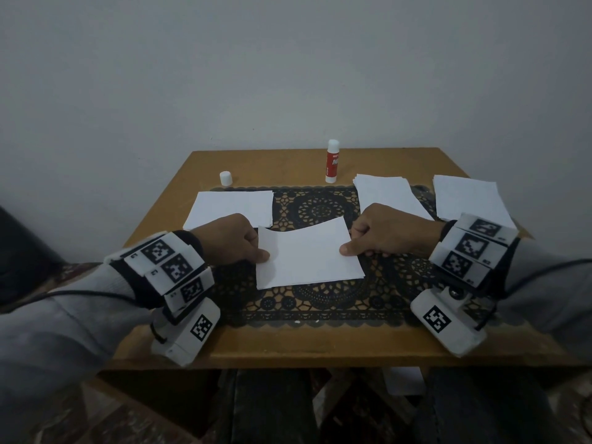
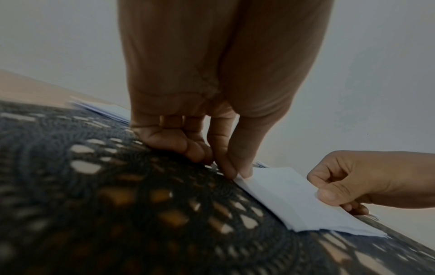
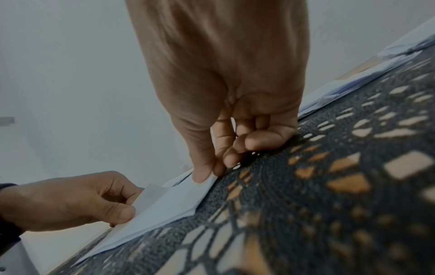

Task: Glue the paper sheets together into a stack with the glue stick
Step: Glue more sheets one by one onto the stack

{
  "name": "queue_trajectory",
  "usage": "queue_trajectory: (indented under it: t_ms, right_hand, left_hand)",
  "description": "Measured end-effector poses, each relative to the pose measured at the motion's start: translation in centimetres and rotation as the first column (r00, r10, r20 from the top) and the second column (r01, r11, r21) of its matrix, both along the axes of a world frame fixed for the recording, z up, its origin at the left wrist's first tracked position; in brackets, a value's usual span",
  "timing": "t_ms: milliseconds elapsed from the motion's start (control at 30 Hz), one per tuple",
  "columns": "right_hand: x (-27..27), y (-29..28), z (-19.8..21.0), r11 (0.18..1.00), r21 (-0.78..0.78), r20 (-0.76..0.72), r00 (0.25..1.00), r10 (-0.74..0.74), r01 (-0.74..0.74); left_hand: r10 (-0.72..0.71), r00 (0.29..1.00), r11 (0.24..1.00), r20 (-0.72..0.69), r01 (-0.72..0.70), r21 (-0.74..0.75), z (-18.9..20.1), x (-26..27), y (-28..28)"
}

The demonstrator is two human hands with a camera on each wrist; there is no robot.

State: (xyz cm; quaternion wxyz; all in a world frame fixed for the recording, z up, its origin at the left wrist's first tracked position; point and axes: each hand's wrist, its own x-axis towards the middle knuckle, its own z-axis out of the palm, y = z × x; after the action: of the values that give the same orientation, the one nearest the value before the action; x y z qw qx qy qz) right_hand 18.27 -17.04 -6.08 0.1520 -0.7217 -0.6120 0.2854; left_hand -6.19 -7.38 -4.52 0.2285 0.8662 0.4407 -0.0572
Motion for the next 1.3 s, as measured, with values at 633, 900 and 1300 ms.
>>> queue_trajectory:
  t_ms: [633,900,1300]
  right_hand:
    - [-4.4,-1.6,1.4,0.994,0.064,0.586,0.809,0.037,-0.092]
    - [-8.9,-4.8,1.0,0.858,-0.378,0.472,0.725,0.501,-0.348]
    - [-7.8,-2.9,2.1,0.874,-0.395,0.453,0.767,0.455,-0.285]
  left_hand:
    - [-0.130,0.981,0.978,-0.145,0.151,0.143,0.6,-0.1,-2.6]
    - [-0.155,0.976,0.974,-0.152,0.177,0.142,0.4,-0.2,-2.3]
    - [-0.162,0.977,0.972,-0.142,0.183,0.148,0.4,-0.2,-2.2]
